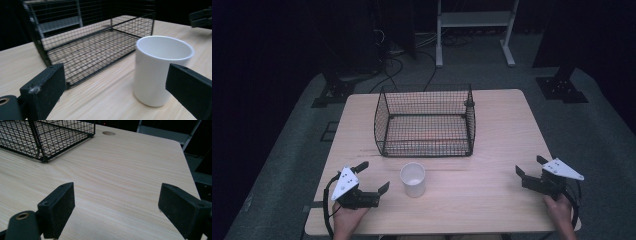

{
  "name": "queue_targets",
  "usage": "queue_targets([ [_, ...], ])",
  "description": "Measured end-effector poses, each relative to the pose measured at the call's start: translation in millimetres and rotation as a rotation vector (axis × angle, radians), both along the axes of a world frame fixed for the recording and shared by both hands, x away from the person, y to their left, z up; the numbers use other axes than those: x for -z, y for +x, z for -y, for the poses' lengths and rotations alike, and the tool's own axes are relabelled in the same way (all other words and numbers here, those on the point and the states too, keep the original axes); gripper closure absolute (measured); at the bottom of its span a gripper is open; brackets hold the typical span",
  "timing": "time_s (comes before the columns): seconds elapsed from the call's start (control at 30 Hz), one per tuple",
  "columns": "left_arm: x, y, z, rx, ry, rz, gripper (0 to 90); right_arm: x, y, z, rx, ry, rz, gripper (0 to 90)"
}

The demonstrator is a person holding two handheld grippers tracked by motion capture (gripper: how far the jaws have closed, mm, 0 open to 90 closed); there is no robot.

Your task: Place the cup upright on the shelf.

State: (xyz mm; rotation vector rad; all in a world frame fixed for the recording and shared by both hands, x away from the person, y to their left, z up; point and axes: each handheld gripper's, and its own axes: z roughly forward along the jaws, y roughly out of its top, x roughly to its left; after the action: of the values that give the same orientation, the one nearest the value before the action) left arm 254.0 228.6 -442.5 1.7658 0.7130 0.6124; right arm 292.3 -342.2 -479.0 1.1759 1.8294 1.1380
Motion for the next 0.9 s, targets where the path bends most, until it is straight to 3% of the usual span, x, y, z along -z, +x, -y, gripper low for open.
queue_targets([
  [0.5, -8.0, -5.1, 16.0, 0.09, 0.028, -0.006, 2.4, 0.0, 0.1, -0.1, -0.001, -0.001, -0.001, 13.0],
  [0.9, -5.8, -5.6, 25.0, 0.145, 0.038, -0.024, 2.4, 0.0, 0.2, -0.3, -0.002, -0.001, -0.001, 13.0],
])
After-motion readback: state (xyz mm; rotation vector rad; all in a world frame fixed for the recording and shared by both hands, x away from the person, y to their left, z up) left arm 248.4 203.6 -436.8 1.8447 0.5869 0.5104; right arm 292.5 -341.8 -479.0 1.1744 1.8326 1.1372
